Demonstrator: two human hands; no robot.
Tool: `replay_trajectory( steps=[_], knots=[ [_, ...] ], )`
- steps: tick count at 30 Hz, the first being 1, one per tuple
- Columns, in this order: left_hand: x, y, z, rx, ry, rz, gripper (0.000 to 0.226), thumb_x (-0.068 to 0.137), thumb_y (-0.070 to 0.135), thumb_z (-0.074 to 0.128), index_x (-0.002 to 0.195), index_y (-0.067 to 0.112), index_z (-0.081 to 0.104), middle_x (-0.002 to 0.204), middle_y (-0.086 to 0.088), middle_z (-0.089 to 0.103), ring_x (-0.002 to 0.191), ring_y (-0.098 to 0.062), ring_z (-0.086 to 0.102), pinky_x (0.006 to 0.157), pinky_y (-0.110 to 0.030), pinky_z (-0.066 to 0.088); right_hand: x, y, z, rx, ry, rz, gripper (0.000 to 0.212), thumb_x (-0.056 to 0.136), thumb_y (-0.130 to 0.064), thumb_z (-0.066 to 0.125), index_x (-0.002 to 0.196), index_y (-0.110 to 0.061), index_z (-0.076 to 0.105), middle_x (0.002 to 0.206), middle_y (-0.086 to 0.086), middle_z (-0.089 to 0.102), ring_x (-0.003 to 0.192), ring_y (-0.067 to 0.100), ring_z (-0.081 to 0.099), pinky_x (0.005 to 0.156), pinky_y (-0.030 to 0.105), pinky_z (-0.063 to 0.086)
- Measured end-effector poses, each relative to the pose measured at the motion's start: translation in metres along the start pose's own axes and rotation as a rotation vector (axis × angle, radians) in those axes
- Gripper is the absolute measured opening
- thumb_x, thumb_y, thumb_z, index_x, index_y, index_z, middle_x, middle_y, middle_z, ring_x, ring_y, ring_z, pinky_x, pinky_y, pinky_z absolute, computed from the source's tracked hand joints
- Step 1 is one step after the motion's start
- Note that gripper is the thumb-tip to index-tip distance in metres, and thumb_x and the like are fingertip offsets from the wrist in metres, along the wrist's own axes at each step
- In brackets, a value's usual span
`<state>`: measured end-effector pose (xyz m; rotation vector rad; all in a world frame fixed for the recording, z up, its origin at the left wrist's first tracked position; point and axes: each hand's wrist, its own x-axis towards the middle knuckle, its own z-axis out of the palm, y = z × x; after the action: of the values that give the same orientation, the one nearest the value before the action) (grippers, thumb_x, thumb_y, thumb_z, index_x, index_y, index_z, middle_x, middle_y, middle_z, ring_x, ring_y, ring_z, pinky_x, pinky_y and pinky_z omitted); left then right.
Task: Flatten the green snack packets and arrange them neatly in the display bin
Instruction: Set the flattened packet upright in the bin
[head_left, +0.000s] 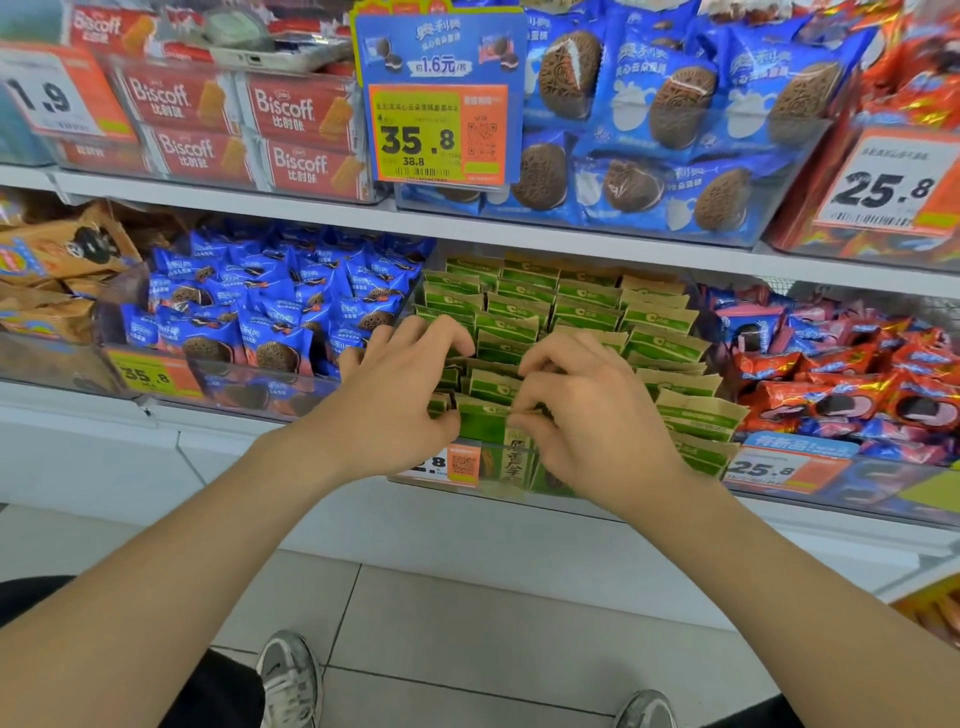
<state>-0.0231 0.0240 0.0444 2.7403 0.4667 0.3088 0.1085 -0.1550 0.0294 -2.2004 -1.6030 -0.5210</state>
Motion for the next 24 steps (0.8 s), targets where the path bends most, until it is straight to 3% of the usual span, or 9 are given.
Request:
replay_trajectory(
  steps=[3, 5, 8, 10, 12, 15, 18, 20, 24],
  knots=[
    [0.001, -0.003, 0.0, -0.035, 0.064, 0.0, 0.04, 0.093, 0.033, 0.071, 0.124, 0.039, 0.046, 0.125, 0.015, 0.052, 0.121, -0.014, 0.05, 0.093, -0.044, 0.032, 0.002, -0.007, 0.002, 0.145, 0.161, 0.1, 0.011, 0.093, -0.013, 0.078, 0.088, -0.015, 0.069, 0.104, 0.001, 0.067, 0.098, 0.023, 0.065, 0.082, 0.044, 0.059],
    [0.001, -0.005, -0.003, -0.061, 0.075, 0.012, 0.033, 0.093, 0.034, 0.071, 0.121, 0.037, 0.053, 0.121, 0.017, 0.059, 0.118, -0.012, 0.057, 0.097, -0.048, 0.044, 0.006, -0.009, -0.001, 0.251, 0.266, 0.157, 0.008, 0.102, -0.012, 0.066, 0.096, -0.012, 0.06, 0.092, 0.0, 0.067, 0.081, 0.016, 0.066, 0.065, 0.04, 0.058],
    [0.001, -0.006, -0.007, -0.031, 0.053, 0.023, 0.03, 0.093, 0.036, 0.07, 0.121, 0.037, 0.06, 0.121, 0.017, 0.063, 0.117, -0.013, 0.06, 0.099, -0.055, 0.051, 0.014, -0.012, -0.016, 0.399, 0.496, 0.205, 0.004, 0.107, -0.006, 0.058, 0.106, -0.004, 0.055, 0.073, -0.008, 0.054, 0.057, 0.004, 0.052, 0.05, 0.014, 0.039],
    [0.0, -0.006, -0.006, -0.052, 0.075, 0.02, 0.029, 0.094, 0.031, 0.069, 0.122, 0.035, 0.063, 0.119, 0.019, 0.063, 0.117, -0.012, 0.06, 0.101, -0.054, 0.051, 0.018, -0.012, -0.024, 0.464, 0.625, 0.235, 0.002, 0.109, -0.006, 0.054, 0.11, -0.005, 0.055, 0.072, -0.009, 0.053, 0.054, 0.005, 0.045, 0.052, 0.011, 0.031],
    [-0.001, -0.001, -0.007, -0.142, 0.165, 0.044, 0.025, 0.097, 0.02, 0.065, 0.121, 0.028, 0.067, 0.115, 0.017, 0.067, 0.113, -0.01, 0.063, 0.101, -0.042, 0.053, 0.02, -0.008, -0.027, 0.491, 0.661, 0.262, 0.006, 0.11, -0.01, 0.053, 0.113, -0.007, 0.056, 0.072, -0.01, 0.055, 0.053, 0.007, 0.044, 0.053, 0.014, 0.03],
    [-0.005, 0.016, -0.013, -0.399, 0.333, 0.084, 0.014, 0.107, 0.018, 0.057, 0.117, 0.019, 0.067, 0.105, 0.008, 0.073, 0.094, -0.01, 0.069, 0.082, -0.022, 0.053, 0.017, -0.004, -0.027, 0.524, 0.594, 0.276, 0.009, 0.109, -0.013, 0.055, 0.115, -0.009, 0.06, 0.065, -0.004, 0.057, 0.05, 0.013, 0.045, 0.05, 0.027, 0.033],
    [-0.01, 0.034, -0.012, -0.644, 0.352, 0.097, 0.017, 0.108, 0.028, 0.061, 0.12, 0.019, 0.055, 0.104, 0.004, 0.072, 0.086, -0.01, 0.07, 0.075, -0.021, 0.053, 0.012, -0.011, -0.027, 0.542, 0.509, 0.268, 0.01, 0.108, -0.014, 0.058, 0.116, -0.012, 0.064, 0.056, -0.007, 0.047, 0.048, 0.012, 0.042, 0.052, 0.024, 0.03],
    [-0.012, 0.04, -0.003, -0.751, 0.355, 0.053, 0.02, 0.105, 0.021, 0.066, 0.118, 0.02, 0.05, 0.107, 0.0, 0.073, 0.089, -0.012, 0.073, 0.08, -0.029, 0.057, 0.008, -0.019, -0.026, 0.663, 0.472, 0.307, 0.011, 0.109, -0.017, 0.057, 0.118, -0.016, 0.064, 0.059, -0.001, 0.056, 0.05, 0.017, 0.049, 0.05, 0.032, 0.038],
    [-0.013, 0.047, 0.009, -0.94, 0.384, -0.11, 0.012, 0.105, 0.008, 0.063, 0.11, 0.017, 0.057, 0.11, -0.007, 0.075, 0.1, -0.018, 0.072, 0.087, -0.036, 0.056, -0.001, -0.037, -0.033, 1.029, 0.385, 0.409, 0.017, 0.109, -0.03, 0.059, 0.121, -0.021, 0.066, 0.08, 0.026, 0.067, 0.068, 0.047, 0.062, 0.052, 0.056, 0.051]
  ],
)
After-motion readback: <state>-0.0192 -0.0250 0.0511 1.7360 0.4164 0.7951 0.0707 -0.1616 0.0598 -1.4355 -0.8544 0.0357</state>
